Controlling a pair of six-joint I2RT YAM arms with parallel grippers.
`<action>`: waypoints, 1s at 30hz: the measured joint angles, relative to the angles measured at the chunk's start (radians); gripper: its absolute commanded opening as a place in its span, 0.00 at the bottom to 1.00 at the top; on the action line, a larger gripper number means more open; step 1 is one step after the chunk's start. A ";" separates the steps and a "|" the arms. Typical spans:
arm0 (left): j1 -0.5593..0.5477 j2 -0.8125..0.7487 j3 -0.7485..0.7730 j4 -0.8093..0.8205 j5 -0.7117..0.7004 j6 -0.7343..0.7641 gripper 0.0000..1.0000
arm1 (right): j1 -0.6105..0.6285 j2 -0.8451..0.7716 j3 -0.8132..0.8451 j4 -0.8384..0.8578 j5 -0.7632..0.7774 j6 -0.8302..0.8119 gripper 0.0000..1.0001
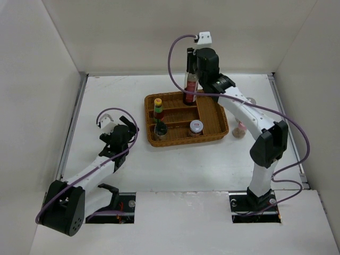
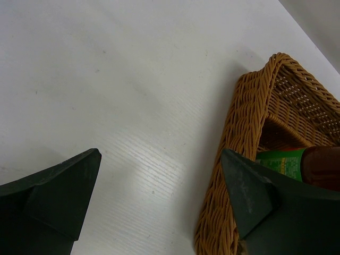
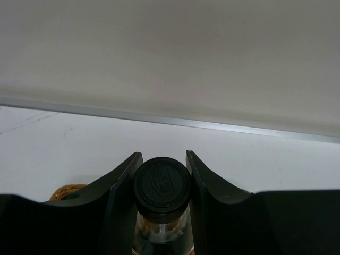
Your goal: Organize the condiment bottles
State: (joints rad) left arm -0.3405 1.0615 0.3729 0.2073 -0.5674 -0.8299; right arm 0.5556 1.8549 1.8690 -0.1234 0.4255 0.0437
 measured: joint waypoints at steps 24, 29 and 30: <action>0.020 0.004 0.000 0.012 0.031 0.000 1.00 | 0.015 0.087 -0.160 0.127 -0.004 0.006 0.25; 0.020 0.010 0.000 0.022 0.038 0.000 1.00 | 0.017 0.082 -0.228 0.207 -0.003 0.014 0.32; 0.020 0.010 0.000 0.024 0.039 0.000 1.00 | 0.018 0.081 -0.237 0.224 -0.003 0.014 0.33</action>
State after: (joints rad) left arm -0.3206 1.0718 0.3729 0.2310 -0.5285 -0.8299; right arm 0.5735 1.9358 1.6318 0.1009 0.4229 0.0574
